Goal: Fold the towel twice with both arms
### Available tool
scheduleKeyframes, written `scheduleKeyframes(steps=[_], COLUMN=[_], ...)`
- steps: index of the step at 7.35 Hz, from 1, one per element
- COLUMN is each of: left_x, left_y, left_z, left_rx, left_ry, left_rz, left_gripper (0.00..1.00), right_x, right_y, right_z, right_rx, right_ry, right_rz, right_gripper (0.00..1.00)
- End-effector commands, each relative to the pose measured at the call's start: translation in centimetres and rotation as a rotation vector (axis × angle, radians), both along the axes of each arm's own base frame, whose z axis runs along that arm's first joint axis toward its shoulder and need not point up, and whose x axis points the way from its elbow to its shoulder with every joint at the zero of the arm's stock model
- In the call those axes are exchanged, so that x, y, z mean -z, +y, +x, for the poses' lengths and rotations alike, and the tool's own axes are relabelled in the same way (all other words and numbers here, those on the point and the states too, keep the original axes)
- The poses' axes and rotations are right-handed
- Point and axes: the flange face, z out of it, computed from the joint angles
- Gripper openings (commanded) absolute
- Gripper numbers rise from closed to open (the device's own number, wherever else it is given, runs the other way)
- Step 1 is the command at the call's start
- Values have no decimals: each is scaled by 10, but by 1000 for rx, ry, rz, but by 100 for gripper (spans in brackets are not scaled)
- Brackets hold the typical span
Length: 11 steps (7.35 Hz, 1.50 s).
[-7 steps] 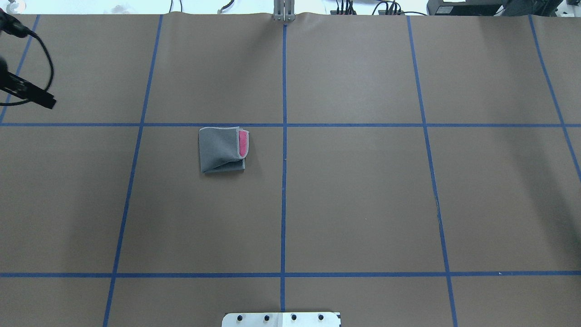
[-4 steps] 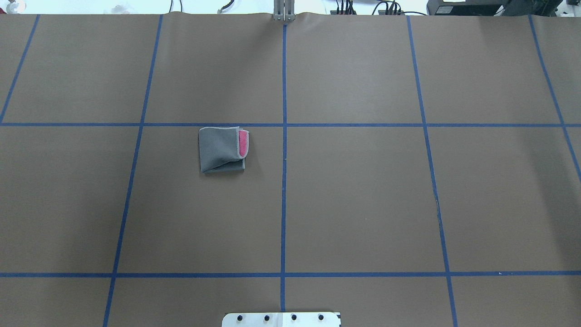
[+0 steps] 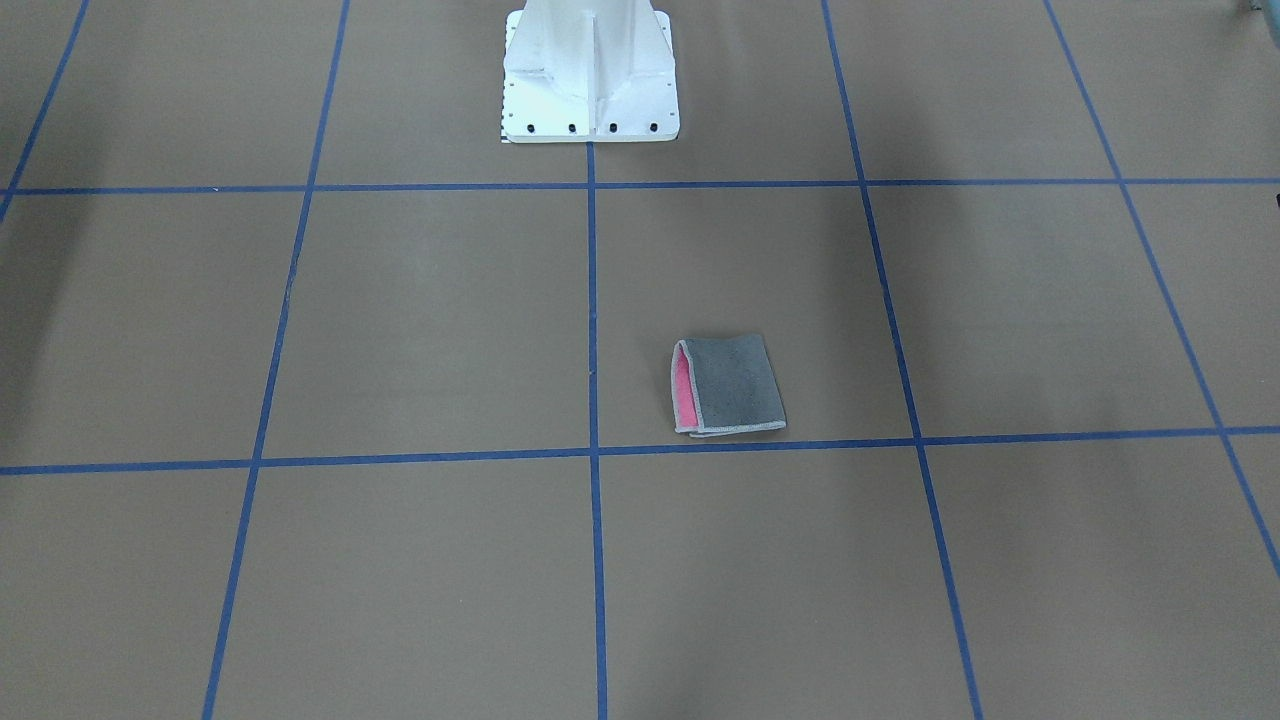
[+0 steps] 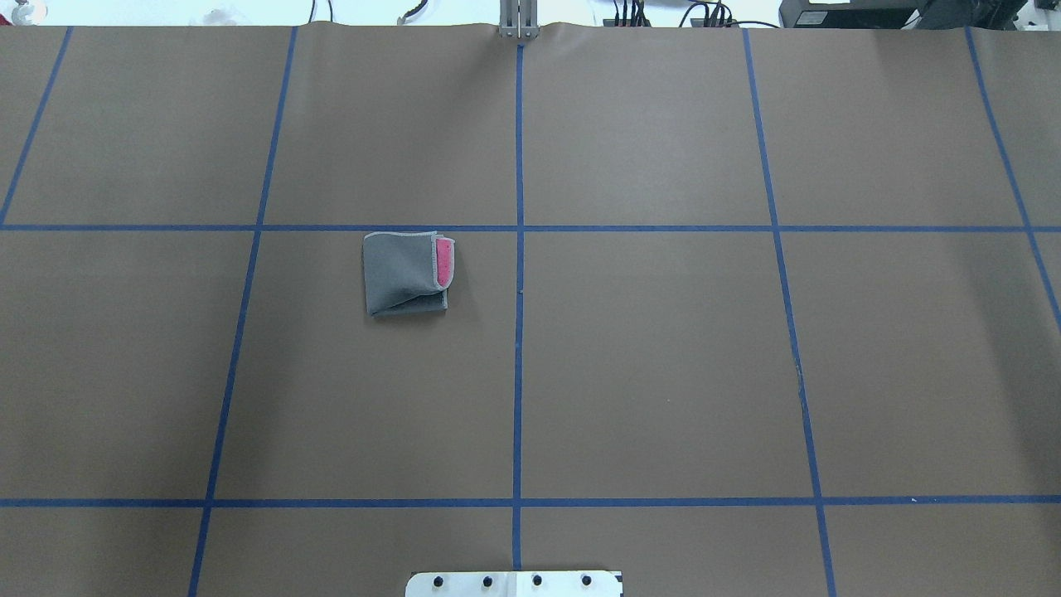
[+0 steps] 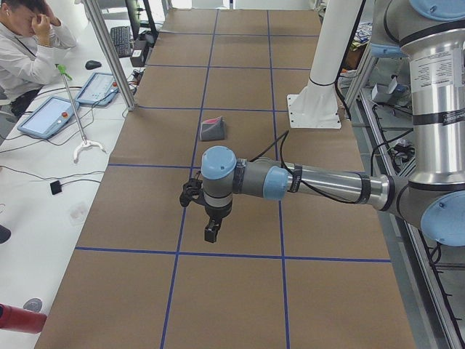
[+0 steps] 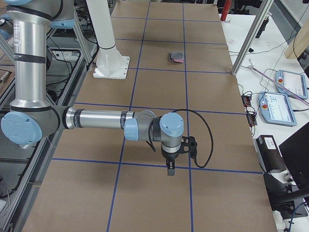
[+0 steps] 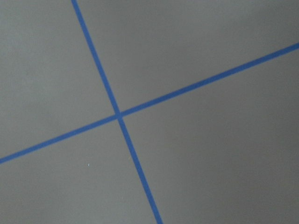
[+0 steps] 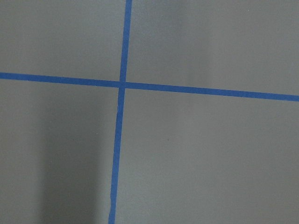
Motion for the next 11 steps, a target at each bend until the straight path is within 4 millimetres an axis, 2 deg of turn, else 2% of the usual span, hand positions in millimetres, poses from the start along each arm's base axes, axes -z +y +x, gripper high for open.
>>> scheduleKeyframes(steps=[1, 2, 5, 6, 11], left_x=[-2, -1, -5, -17, -9], left_y=[3, 2, 6, 2, 2], left_z=[-6, -8, -11, -11, -11], left_rx=[19, 26, 33, 31, 29], left_ry=[22, 20, 21, 16, 14], left_rz=[-77, -98, -108, -120, -90], left_gripper=[100, 100, 100, 100, 100], right_x=[9, 15, 13, 13, 10], right_y=[-9, -15, -14, -14, -11], right_z=[-2, -3, -4, -3, -3], right_rx=[2, 3, 6, 7, 8], right_ry=[-6, -6, -6, -1, -3], right_rz=[14, 23, 24, 25, 22], right_gripper=[99, 99, 99, 99, 99])
